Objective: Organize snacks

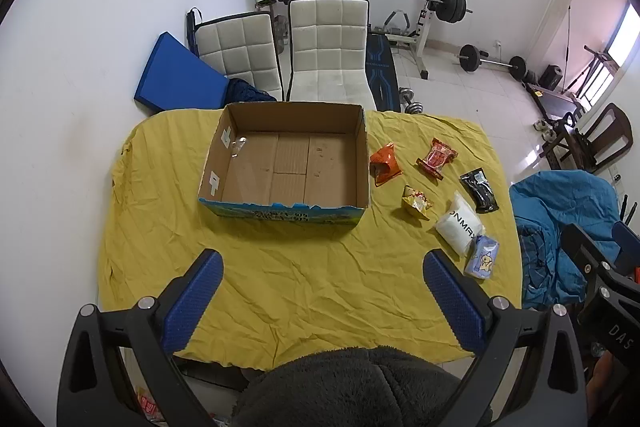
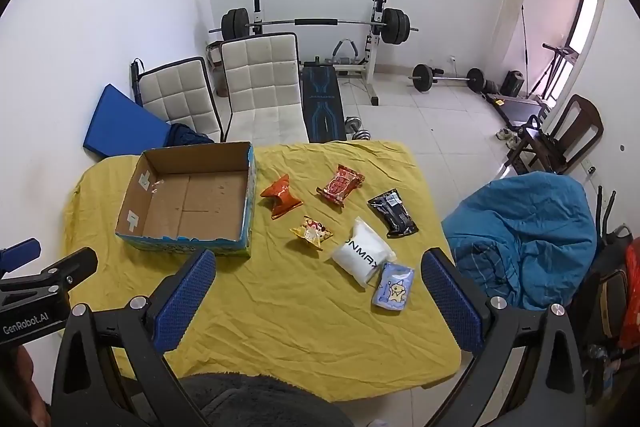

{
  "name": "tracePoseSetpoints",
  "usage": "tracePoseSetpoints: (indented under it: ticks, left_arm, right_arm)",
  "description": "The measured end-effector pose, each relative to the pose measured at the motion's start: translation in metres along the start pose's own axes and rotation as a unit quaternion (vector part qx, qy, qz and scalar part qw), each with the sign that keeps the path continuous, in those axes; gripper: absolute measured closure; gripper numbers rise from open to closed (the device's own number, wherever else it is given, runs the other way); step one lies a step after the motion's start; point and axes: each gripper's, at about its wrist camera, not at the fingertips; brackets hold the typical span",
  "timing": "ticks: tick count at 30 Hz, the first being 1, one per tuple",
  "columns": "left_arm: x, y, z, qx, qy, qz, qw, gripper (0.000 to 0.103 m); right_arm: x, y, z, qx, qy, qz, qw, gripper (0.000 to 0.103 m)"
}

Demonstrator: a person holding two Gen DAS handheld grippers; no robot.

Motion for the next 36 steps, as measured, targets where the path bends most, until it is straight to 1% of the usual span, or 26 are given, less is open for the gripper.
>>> tracePoseSetpoints:
  ticks: [13,16,36]
  left_arm:
    - [0.007,-0.004,0.000,-0.008,-0.002,0.014,0.9999,0.000]
    - [0.008,-0.004,0.001,-0.007,-0.001,0.012,0.9999,0.000]
    - [0.003,0.000,-0.002,-0.006,-0.004,0.006,1.0000,0.000]
  right_arm:
    - [0.006,-0.002,-0.005,-0.001,-0.001,0.008,1.000,0.000]
    - [0.008,-0.001,-0.007,-0.001,0.006,0.013,1.000,0.000]
    - [0.009,0.001,-0.011,0.004,-0.007,0.016,1.000,0.000]
Point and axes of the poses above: each gripper's, at about its wrist camera, not at the fingertips, and x roughly against the way its jaws point, z to its right, y to its underside, and after that the axes turned 1 degree about x, right-handed
